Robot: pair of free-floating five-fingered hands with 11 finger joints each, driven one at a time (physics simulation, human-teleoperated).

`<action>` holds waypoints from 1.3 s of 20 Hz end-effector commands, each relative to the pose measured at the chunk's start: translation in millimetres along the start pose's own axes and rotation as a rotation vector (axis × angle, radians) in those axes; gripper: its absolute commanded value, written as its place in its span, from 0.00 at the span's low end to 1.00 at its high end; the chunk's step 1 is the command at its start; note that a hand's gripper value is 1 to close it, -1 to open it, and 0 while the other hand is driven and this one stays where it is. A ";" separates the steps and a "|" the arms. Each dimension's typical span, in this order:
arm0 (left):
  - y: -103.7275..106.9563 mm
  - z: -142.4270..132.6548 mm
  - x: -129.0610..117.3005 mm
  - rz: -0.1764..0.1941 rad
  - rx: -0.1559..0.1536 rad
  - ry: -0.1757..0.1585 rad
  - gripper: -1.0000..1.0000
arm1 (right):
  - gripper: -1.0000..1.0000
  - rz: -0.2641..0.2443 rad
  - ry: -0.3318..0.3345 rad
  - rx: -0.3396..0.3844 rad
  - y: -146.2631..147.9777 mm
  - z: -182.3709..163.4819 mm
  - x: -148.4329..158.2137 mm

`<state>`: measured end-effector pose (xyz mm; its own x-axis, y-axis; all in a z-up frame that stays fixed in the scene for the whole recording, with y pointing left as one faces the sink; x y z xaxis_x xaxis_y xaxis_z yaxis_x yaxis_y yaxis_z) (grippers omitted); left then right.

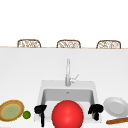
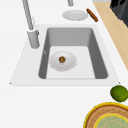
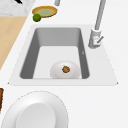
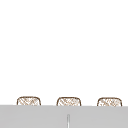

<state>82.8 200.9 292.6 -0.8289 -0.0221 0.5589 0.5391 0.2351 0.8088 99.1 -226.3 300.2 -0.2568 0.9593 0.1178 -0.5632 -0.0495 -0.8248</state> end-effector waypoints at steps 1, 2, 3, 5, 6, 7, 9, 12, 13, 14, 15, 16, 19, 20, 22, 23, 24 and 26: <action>-9.4 3.6 8.7 -0.003 0.008 0.013 0.00 | 0.50 0.000 0.000 0.000 0.0 0.0 0.0; -7.3 3.6 7.1 0.000 0.003 0.005 0.00 | 0.50 0.000 0.000 0.000 0.0 0.0 0.0; -5.2 2.3 4.8 0.000 0.000 0.002 0.00 | 0.50 0.000 0.000 0.000 0.0 0.0 0.0; -5.4 -0.3 1.3 0.005 -0.008 0.004 0.00 | 0.50 0.000 0.000 0.000 0.0 0.0 0.0; -6.4 2.7 5.2 0.001 -0.001 0.002 0.00 | 0.50 0.000 0.000 0.000 0.0 0.0 0.0; -6.2 2.6 4.8 0.001 0.000 0.003 0.00 | 0.50 0.000 0.000 0.000 0.0 0.0 0.0; -6.2 2.5 4.8 0.001 -0.001 0.002 0.50 | 0.00 0.004 -0.003 -0.007 1.1 1.5 0.5; -5.9 2.7 4.8 -0.013 -0.010 -0.003 0.50 | 0.00 0.007 0.003 -0.032 -7.8 -1.2 -2.5; -6.0 2.6 4.7 -0.017 -0.007 -0.002 0.50 | 0.00 0.009 0.003 -0.032 -11.7 -4.7 -2.8; -6.0 2.5 4.6 -0.020 -0.005 0.000 0.50 | 0.00 0.012 0.004 -0.025 -13.7 -7.9 -3.9; -6.1 2.4 4.5 -0.023 -0.004 0.000 0.50 | 0.00 0.011 0.003 -0.020 -16.6 -11.0 -4.9; -6.1 2.4 4.4 -0.026 -0.003 0.001 0.50 | 0.00 0.011 0.002 -0.017 -20.6 -15.0 -6.3; -6.3 2.2 4.2 -0.033 0.001 0.003 0.50 | 0.00 0.023 0.040 -0.053 -38.9 -26.7 -5.4; -6.3 2.2 4.1 -0.035 0.002 0.004 0.50 | 0.00 0.027 0.045 -0.061 -42.3 -30.1 -4.4; -6.4 2.1 3.9 -0.038 0.003 0.005 0.50 | 0.00 0.037 0.055 -0.088 -50.8 -37.3 -3.1; -6.4 2.1 3.9 -0.039 0.004 0.005 0.50 | 0.00 0.045 0.062 -0.103 -55.6 -41.0 -2.5; -6.4 2.0 3.8 -0.040 0.005 0.006 0.50 | 0.00 0.053 0.070 -0.122 -60.2 -44.3 -1.9; -6.5 2.0 3.7 -0.042 0.006 0.007 0.50 | 0.00 0.067 0.083 -0.156 -70.1 -51.7 -0.9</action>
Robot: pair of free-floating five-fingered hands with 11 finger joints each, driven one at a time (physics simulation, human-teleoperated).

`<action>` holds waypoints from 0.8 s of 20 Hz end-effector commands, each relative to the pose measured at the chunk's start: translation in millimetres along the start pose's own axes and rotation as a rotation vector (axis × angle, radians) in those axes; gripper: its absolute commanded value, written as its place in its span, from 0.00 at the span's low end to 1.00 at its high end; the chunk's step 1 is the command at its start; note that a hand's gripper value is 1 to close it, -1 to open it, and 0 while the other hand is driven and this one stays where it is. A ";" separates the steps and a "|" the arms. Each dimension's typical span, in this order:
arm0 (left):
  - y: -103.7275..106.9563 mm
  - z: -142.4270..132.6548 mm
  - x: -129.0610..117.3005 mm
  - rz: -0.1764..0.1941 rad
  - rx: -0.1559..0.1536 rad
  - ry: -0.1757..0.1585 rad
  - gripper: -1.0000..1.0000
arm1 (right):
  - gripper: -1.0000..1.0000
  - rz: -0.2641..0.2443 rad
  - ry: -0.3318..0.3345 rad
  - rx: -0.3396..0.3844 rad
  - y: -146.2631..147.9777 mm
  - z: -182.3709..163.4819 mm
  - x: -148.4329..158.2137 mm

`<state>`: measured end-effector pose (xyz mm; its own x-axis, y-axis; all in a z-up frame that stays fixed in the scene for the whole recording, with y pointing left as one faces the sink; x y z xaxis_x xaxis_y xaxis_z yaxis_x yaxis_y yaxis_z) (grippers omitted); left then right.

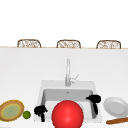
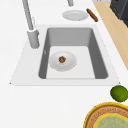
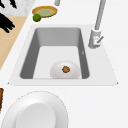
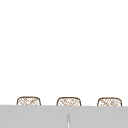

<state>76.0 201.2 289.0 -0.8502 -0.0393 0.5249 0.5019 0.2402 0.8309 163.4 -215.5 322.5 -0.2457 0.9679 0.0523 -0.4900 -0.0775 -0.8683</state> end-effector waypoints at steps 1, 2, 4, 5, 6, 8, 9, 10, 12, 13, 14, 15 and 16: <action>0.0 0.0 0.0 0.000 0.000 0.000 0.50 | 0.00 0.025 0.045 -0.099 -19.1 -15.6 3.0; 0.0 0.0 0.0 -0.001 0.000 0.000 0.50 | 0.00 0.032 0.051 -0.118 -23.8 -19.8 3.7; 0.0 -0.1 -0.1 -0.002 0.001 0.001 0.50 | 0.00 0.045 0.059 -0.164 -32.5 -28.7 5.9; -0.1 -0.1 -0.1 -0.002 0.002 0.001 0.50 | 0.00 0.052 0.064 -0.186 -37.0 -33.0 6.8; -0.1 -0.1 -0.2 -0.003 0.002 0.001 0.50 | 0.00 0.059 0.069 -0.208 -41.5 -37.3 7.6; -0.1 -0.1 -0.2 -0.004 0.003 0.002 0.50 | 0.00 0.074 0.078 -0.251 -51.1 -46.5 9.5; -0.1 -0.1 -0.2 -0.004 0.003 0.002 0.50 | 0.00 0.077 0.077 -0.264 -56.5 -52.4 10.0; -0.1 -0.1 -0.2 -0.004 0.003 0.002 0.50 | 0.00 0.081 0.078 -0.277 -61.5 -58.3 10.7; -0.1 -0.2 -0.3 -0.005 0.003 0.002 0.50 | 0.00 0.091 0.083 -0.310 -71.4 -68.8 12.5; -0.1 -0.2 -0.3 -0.005 0.004 0.003 0.50 | 0.00 0.098 0.088 -0.330 -76.5 -73.5 13.9; -0.1 -0.2 -0.3 -0.005 0.004 0.003 0.50 | 0.00 0.102 0.094 -0.345 -81.2 -78.4 15.2; -0.1 -0.2 -0.3 -0.005 0.004 0.003 0.50 | 0.00 0.105 0.097 -0.359 -86.3 -84.0 16.1; -0.2 -0.2 -0.3 -0.005 0.004 0.003 0.50 | 0.00 0.106 0.101 -0.368 -91.6 -89.6 17.1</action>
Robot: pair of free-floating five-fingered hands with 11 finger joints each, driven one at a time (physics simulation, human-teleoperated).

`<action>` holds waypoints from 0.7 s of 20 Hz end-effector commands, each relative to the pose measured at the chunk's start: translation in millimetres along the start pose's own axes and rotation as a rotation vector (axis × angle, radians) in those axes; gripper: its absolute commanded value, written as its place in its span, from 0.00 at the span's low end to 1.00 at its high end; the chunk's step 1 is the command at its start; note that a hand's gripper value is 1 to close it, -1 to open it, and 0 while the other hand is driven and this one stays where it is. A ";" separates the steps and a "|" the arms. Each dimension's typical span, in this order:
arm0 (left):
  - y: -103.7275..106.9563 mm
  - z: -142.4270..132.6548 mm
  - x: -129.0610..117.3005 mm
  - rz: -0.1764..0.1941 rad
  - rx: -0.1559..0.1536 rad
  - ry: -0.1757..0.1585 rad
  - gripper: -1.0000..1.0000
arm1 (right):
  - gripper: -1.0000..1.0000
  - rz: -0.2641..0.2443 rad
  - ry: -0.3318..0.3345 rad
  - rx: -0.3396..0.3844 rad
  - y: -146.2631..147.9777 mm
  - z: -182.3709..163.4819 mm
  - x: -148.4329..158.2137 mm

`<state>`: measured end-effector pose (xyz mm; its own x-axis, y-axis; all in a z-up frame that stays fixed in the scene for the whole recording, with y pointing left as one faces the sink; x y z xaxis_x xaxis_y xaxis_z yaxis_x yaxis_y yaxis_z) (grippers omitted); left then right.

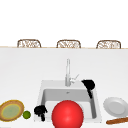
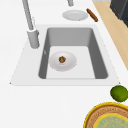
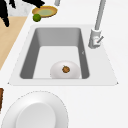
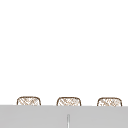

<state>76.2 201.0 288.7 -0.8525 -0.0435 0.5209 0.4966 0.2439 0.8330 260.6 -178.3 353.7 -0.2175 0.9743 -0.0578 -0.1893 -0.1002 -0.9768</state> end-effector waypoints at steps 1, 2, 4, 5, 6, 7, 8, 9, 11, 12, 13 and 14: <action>0.0 0.0 0.0 0.000 0.000 0.000 0.50 | 0.00 0.022 0.039 -0.073 -13.1 -24.5 4.6; 0.0 0.0 0.0 0.000 0.000 0.000 0.50 | 0.00 0.026 0.041 -0.084 -17.0 -31.3 5.7; 0.0 0.0 0.0 0.000 0.000 0.000 0.50 | 0.00 0.029 0.044 -0.104 -23.4 -46.1 8.8; 0.0 0.0 0.0 0.000 0.000 0.000 0.50 | 0.00 0.033 0.047 -0.114 -26.3 -53.4 11.1; 0.0 0.0 0.0 0.000 0.000 0.000 0.50 | 0.00 0.036 0.051 -0.122 -28.6 -61.1 12.9; 0.0 0.0 0.0 -0.001 0.000 0.000 0.50 | 0.00 0.039 0.054 -0.126 -29.9 -69.5 14.5; 0.0 0.0 0.0 -0.001 0.001 0.000 0.50 | 0.00 0.044 0.057 -0.115 -30.6 -79.7 14.9; 0.0 0.0 0.0 -0.001 0.001 0.000 0.50 | 0.00 0.036 0.055 -0.092 -32.6 -87.5 15.0; 0.0 0.0 -0.1 -0.001 0.001 0.001 0.50 | 0.00 0.029 0.056 -0.071 -33.9 -101.2 16.0; 0.0 0.0 -0.1 -0.001 0.001 0.001 0.50 | 0.00 0.033 0.042 -0.046 -35.6 -107.0 15.0; 0.0 0.0 -0.1 -0.001 0.001 0.001 0.50 | 0.00 0.032 0.039 -0.038 -36.0 -114.3 15.8; 0.0 0.0 -0.1 -0.001 0.001 0.001 0.50 | 0.00 0.028 0.031 -0.019 -35.1 -120.3 16.1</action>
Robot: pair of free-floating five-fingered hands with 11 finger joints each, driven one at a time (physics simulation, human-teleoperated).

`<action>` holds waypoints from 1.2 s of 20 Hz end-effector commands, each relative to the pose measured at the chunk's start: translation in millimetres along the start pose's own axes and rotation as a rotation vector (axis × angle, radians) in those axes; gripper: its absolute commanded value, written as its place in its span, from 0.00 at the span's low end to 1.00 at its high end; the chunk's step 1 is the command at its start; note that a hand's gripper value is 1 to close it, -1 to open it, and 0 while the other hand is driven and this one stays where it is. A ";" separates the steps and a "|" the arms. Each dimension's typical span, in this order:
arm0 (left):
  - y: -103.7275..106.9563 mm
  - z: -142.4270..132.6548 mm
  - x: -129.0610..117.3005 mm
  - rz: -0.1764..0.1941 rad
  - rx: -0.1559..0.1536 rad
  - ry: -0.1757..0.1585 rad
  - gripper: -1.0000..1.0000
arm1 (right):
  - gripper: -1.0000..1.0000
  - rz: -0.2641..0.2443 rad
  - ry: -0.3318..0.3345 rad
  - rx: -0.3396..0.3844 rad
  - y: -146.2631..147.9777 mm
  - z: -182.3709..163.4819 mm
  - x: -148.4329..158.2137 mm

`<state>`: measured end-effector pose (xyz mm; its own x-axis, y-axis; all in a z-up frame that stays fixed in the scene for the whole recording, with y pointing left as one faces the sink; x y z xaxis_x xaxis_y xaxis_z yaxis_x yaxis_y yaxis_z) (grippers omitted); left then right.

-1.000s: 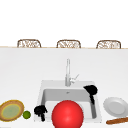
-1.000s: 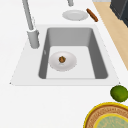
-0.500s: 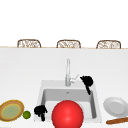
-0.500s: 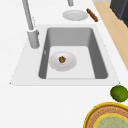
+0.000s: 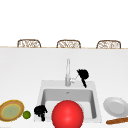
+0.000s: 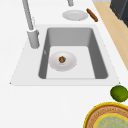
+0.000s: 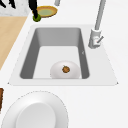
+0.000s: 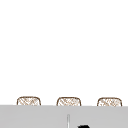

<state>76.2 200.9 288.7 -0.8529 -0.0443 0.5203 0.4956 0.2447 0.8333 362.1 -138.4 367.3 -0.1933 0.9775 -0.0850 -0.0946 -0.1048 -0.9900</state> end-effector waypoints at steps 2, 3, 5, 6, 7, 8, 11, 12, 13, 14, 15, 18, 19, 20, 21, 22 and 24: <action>0.0 0.0 0.0 0.000 0.000 0.000 0.50 | 0.00 0.001 -0.009 0.110 5.4 -29.4 0.0; 0.0 0.0 0.0 0.000 0.000 0.000 0.50 | 0.00 0.006 -0.007 0.116 7.5 -36.7 -2.1; 0.0 0.0 0.0 0.000 0.000 0.000 0.50 | 0.00 0.005 -0.007 0.134 11.4 -50.7 -3.0; 0.0 0.0 0.0 0.000 0.000 0.000 0.50 | 0.00 0.002 -0.007 0.147 13.0 -57.3 -3.4; 0.0 0.0 0.0 0.000 0.000 0.000 0.50 | 0.00 0.000 -0.008 0.164 14.3 -63.5 -2.8; 0.0 0.0 0.0 0.000 0.000 0.000 0.50 | 0.00 -0.002 -0.008 0.184 16.1 -69.2 -3.2; 0.0 0.0 0.0 0.000 0.000 0.000 0.50 | 0.00 -0.004 -0.006 0.246 20.6 -85.9 -5.3; 0.0 0.0 0.0 0.000 0.000 0.000 0.50 | 0.00 -0.008 -0.006 0.266 22.0 -91.6 -5.9; 0.0 0.0 0.0 0.000 0.000 0.000 0.50 | 0.00 -0.014 -0.006 0.288 23.3 -97.3 -5.7; 0.0 0.0 0.0 0.000 0.000 0.000 0.50 | 0.00 -0.018 -0.005 0.310 24.7 -102.9 -6.1; 0.0 0.0 0.0 0.000 0.000 0.000 0.50 | 0.00 -0.021 -0.005 0.333 26.1 -108.5 -6.4; 0.0 0.0 0.0 0.000 0.000 0.000 0.50 | 0.00 -0.046 -0.007 0.402 28.5 -125.0 -5.4; 0.0 0.0 0.0 0.000 0.000 0.000 0.50 | 0.00 -0.055 -0.007 0.421 30.6 -131.3 -6.7; 0.0 0.0 0.0 0.000 0.000 0.000 0.50 | 0.00 -0.059 -0.007 0.441 32.7 -137.9 -7.0; 0.0 0.0 0.0 0.000 0.000 0.000 0.50 | 0.00 -0.063 -0.006 0.459 35.1 -145.0 -7.1; 0.0 0.0 0.0 0.000 0.000 0.000 0.50 | 0.00 -0.068 -0.005 0.464 32.1 -153.5 -8.3; 0.0 0.0 0.0 0.000 0.000 0.000 0.50 | 0.00 -0.076 -0.004 0.500 31.9 -167.3 -9.2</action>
<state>76.2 200.9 288.7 -0.8530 -0.0446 0.5201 0.4954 0.2449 0.8334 503.8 -122.6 318.7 -0.1676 0.9856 -0.0219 -0.5213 -0.1075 -0.8466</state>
